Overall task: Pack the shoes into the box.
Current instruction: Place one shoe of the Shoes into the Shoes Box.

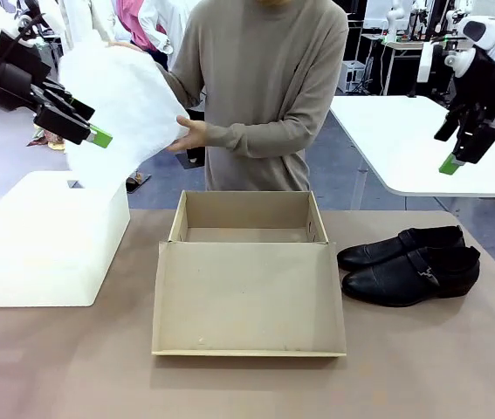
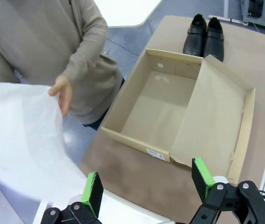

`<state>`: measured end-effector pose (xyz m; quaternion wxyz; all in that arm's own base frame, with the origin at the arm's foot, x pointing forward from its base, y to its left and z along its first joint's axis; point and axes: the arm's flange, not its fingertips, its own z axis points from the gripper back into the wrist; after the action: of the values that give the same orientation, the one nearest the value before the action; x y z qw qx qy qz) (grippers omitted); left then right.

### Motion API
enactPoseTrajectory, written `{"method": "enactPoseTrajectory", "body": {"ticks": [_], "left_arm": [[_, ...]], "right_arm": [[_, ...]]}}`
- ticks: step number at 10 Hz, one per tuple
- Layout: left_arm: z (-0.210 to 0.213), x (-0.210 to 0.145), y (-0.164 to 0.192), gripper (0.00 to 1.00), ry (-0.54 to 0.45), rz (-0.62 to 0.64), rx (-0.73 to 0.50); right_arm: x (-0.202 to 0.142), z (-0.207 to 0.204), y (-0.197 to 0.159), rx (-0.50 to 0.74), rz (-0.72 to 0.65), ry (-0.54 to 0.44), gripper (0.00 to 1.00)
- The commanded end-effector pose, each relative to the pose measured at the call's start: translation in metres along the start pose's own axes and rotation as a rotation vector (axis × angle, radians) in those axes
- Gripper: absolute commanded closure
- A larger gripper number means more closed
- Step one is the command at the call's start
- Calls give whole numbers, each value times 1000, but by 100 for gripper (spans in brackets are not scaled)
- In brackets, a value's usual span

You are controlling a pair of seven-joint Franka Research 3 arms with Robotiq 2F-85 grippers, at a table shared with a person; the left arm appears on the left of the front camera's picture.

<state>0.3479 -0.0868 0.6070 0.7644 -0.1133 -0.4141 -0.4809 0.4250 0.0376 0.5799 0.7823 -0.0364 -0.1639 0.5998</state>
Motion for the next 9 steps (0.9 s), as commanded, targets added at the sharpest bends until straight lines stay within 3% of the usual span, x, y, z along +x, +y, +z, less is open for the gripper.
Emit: {"method": "enactPoseTrajectory", "body": {"ticks": [1,9], "left_arm": [[0,-1,1,0,-10,-9,-14],[0,-1,1,0,-10,-9,-14]], "right_arm": [[-13,-11,-23,-26,103,40,0],[-38,-83,-82,81,118,88,0]]}}
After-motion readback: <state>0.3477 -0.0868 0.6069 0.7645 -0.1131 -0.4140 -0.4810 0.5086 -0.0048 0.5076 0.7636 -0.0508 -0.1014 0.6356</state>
